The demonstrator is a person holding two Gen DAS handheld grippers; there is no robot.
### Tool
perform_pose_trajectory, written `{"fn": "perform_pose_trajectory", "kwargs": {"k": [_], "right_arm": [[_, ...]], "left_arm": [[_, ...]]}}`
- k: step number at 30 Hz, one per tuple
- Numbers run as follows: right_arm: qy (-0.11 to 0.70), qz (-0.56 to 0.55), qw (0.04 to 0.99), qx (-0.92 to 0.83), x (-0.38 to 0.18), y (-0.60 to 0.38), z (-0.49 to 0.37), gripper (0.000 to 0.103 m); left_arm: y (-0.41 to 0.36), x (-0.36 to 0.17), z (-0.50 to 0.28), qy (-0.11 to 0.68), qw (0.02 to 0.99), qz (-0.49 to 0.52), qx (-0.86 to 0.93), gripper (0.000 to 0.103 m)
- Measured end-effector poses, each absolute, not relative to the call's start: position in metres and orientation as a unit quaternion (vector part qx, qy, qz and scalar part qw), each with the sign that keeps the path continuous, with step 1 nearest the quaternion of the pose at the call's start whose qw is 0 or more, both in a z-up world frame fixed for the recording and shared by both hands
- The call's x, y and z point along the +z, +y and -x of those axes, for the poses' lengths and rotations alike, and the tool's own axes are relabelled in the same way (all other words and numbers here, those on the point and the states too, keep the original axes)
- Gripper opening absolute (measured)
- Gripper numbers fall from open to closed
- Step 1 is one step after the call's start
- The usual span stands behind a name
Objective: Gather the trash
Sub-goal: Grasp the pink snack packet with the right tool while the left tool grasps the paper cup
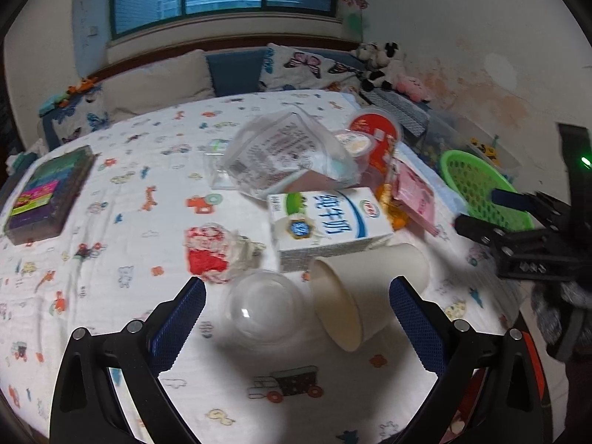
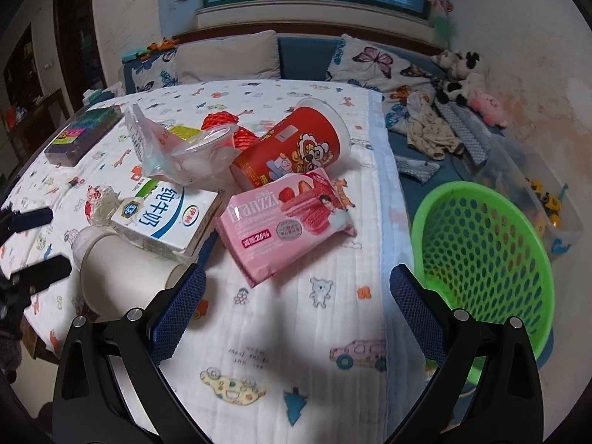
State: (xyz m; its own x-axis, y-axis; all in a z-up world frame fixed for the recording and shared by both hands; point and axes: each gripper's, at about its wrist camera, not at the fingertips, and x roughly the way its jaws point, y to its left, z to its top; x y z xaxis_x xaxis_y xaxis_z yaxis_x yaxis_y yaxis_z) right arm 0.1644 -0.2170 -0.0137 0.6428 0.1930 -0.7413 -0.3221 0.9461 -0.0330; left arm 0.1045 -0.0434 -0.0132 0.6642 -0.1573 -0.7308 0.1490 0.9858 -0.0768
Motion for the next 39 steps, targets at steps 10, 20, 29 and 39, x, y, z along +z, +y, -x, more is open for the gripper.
{"fn": "perform_pose_trajectory", "kwargs": {"k": [10,20,29,39], "right_arm": [[0.442,-0.011,0.880,0.172,-0.017,-0.223,-0.211,0.098],[0.496,-0.165,0.842,0.131,-0.031,-0.242,-0.255,0.098],[0.532,-0.241,0.804,0.106,-0.055,-0.253,-0.275,0.085],[0.513,-0.226,0.818,0.131,-0.042,-0.260,-0.251,0.056]], "left_arm": [[-0.057,-0.025,-0.112,0.423,0.896,0.010,-0.135,0.083],[-0.060,-0.035,-0.121,0.434,0.885,0.017,-0.167,0.075],[-0.070,-0.038,-0.129,0.437,0.878,0.012,-0.198,0.070],[-0.076,-0.039,-0.128,0.438,0.869,0.021,-0.229,0.043]]}}
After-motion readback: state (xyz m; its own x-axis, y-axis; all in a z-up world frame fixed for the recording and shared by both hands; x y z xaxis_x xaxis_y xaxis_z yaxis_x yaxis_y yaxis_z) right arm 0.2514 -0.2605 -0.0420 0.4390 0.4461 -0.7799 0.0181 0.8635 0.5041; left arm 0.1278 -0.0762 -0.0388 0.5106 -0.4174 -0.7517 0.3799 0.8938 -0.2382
